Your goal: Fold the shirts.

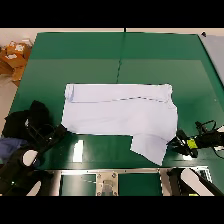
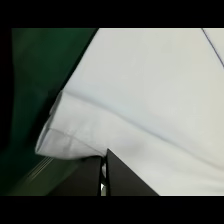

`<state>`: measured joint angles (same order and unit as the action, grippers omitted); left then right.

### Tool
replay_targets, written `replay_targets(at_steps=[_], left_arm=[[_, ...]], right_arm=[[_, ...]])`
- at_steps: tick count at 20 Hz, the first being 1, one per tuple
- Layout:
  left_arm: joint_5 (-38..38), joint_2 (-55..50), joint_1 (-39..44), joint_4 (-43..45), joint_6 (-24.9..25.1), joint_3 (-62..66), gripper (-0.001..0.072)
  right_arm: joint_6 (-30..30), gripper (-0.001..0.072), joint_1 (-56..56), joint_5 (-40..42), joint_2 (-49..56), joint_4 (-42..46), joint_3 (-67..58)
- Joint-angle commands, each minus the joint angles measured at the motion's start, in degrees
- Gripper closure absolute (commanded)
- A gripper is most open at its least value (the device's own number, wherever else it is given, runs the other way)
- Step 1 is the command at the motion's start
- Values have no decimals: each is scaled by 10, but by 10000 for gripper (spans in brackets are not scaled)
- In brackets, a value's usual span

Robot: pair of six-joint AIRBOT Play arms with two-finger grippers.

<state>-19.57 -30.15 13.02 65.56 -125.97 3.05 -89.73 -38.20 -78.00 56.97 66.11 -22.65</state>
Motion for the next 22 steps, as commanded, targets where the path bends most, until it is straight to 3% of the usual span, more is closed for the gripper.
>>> replay_targets(at_steps=[1, 6, 7, 9, 10, 12, 15, 18, 22], left_arm=[[-10, 1, 0, 0, 1, 0, 685], [-10, 1, 0, -1, 1, 0, 685], [-10, 1, 0, -1, 1, 0, 685], [-14, 1, 0, 0, 16, 8, 685], [-21, 1, 0, 1, 38, 19, 685], [-59, 1, 0, 5, 86, 56, 685], [-211, 1, 0, 60, 112, 127, 686], [-383, 1, 0, 103, 131, 186, 686], [-516, 1, 0, 126, 157, 244, 686]], right_arm=[[10, 345, 9, 31, -1, -11, 30], [16, 308, 10, 75, 5, -31, 46], [42, 349, 10, 84, 10, -63, 50], [124, 624, 10, 96, 11, -150, 46], [162, 686, 10, 96, 11, -192, 36], [184, 695, 10, 77, 11, -228, 0], [139, 696, 10, 26, -11, -207, -39], [67, 697, 10, 2, -79, -132, -44], [12, 697, 36, -11, -153, -26, -56]])
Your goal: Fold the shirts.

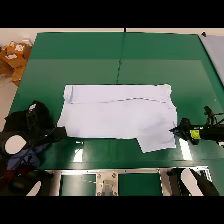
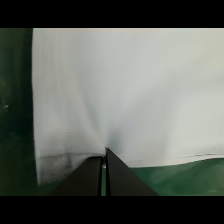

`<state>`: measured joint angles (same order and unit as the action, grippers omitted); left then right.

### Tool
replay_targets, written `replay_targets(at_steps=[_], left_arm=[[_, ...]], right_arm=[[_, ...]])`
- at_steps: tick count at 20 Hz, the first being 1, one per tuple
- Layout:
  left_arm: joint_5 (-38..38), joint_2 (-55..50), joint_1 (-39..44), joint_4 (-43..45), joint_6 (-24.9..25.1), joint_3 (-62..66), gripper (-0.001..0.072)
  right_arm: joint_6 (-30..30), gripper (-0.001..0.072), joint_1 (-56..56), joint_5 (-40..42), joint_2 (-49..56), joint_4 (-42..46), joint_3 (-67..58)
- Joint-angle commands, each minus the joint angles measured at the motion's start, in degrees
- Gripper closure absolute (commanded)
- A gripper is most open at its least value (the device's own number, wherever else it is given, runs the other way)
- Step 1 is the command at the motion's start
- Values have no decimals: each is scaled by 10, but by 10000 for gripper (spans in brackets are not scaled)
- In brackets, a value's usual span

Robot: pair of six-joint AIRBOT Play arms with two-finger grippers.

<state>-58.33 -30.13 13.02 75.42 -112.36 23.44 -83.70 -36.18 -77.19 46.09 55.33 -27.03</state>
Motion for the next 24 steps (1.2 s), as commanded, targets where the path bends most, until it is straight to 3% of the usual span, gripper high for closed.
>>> replay_targets(at_steps=[1, 3, 5, 10, 16, 20, 24], left_arm=[[-152, 0, 0, 33, 21, 45, 686], [-181, 0, 0, 48, 30, 45, 686], [-175, 0, 0, 75, 30, 45, 686], [-49, -13, 0, 78, 30, 49, 686], [37, -259, 0, 126, 47, 202, 686], [43, -403, 0, 159, 48, 334, 686], [42, -470, -31, 157, 49, 400, 685]], right_arm=[[-66, 697, 24, -30, -50, 117, -24], [-91, 697, 35, -42, -59, 167, -60], [-92, 697, 41, -43, -61, 160, -100], [-91, 697, 103, 38, -42, 94, -129], [-79, 697, 163, 195, 112, 37, -161], [-43, 697, 177, 221, 250, 16, -266], [-26, 696, 203, 228, 364, 6, -388]])
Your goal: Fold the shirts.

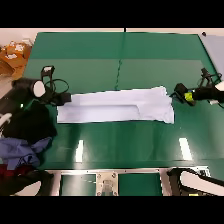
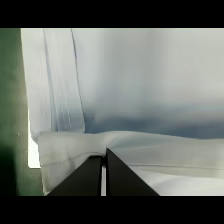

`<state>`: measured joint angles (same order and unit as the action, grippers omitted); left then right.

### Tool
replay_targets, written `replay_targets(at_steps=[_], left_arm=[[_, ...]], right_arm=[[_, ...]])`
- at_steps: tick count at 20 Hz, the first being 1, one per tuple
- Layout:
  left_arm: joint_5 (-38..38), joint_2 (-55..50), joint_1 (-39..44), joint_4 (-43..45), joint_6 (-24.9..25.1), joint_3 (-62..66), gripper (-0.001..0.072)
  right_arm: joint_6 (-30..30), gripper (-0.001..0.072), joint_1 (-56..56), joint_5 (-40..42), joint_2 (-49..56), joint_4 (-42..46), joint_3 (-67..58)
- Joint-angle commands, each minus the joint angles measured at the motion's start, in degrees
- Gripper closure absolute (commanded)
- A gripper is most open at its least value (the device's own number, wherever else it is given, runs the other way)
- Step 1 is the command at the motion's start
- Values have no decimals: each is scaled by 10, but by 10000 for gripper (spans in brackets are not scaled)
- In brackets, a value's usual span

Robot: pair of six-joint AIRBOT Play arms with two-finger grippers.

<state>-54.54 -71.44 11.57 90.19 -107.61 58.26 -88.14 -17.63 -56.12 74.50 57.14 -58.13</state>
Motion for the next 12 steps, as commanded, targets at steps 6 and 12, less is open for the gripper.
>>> replay_targets(at_steps=[6, 12], left_arm=[[24, -126, -22, -53, 47, 54, 685], [33, -134, -22, -46, 44, 73, 8]], right_arm=[[24, 695, 56, 20, 190, -12, -153], [34, 369, 22, 18, 198, -8, -176]])
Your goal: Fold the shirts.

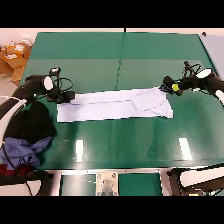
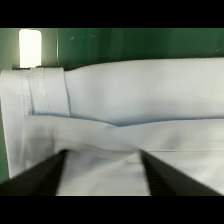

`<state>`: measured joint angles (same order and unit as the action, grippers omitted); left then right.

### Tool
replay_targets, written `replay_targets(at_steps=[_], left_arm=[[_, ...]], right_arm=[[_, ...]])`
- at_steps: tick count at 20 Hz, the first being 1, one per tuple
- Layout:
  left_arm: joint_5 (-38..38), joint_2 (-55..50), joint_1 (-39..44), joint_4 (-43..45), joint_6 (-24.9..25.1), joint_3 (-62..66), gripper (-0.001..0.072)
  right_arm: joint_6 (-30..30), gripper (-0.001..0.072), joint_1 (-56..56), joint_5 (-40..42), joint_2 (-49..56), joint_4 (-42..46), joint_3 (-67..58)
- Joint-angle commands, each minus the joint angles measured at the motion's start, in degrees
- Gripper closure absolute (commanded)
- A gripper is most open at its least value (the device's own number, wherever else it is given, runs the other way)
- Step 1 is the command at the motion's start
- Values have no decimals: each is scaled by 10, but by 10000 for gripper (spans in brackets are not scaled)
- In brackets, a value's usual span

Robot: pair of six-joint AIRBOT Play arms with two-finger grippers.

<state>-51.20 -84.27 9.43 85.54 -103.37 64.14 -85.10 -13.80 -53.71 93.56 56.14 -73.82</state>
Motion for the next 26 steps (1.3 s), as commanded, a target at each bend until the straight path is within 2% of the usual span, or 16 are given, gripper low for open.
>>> replay_targets(at_steps=[1, 3, 4, 5, 6, 8, 10, 12, 17, 18, 20, 21, 22, 23, 26], left_arm=[[-24, -5, 0, 16, 2, 36, 7], [-99, -5, 0, 74, 4, 90, 7], [-134, -5, 0, 104, 3, 118, 7], [-163, -5, 0, 130, 3, 145, 7], [-176, -5, 0, 146, 1, 165, 7], [-177, -5, 0, 146, -1, 186, 8], [-184, -6, 0, 128, -1, 188, 8], [-192, -6, 0, 100, -1, 188, 8], [-171, -6, 0, -2, 9, 188, 9], [-162, -6, 0, -34, 24, 188, 33], [-141, -9, 1, -110, 77, 186, 422], [-131, -11, 5, -145, 100, 186, 641], [-125, -14, 10, -167, 106, 186, 684], [-123, -18, 17, -181, 107, 186, 684], [-115, -47, 55, -203, 109, 186, 685]], right_arm=[[4, 342, -33, -22, 8, 4, -38], [45, 276, -74, -58, 8, 4, -75], [72, 269, -100, -89, 10, 4, -87], [87, 181, -124, -127, 18, 1, -97], [106, 123, -147, -168, 35, -12, -104], [151, 46, -193, -237, 83, -69, -107], [197, 46, -215, -287, 132, -122, -107], [231, 46, -214, -306, 169, -139, -106], [232, 47, -140, -298, 205, -142, -106], [232, 47, -119, -295, 206, -143, -107], [232, 49, -82, -288, 206, -142, -107], [232, 129, -70, -287, 206, -142, -107], [234, 555, -61, -287, 206, -142, -111], [236, 683, -57, -287, 206, -142, -120], [226, 698, -57, -311, 196, -142, -171]])
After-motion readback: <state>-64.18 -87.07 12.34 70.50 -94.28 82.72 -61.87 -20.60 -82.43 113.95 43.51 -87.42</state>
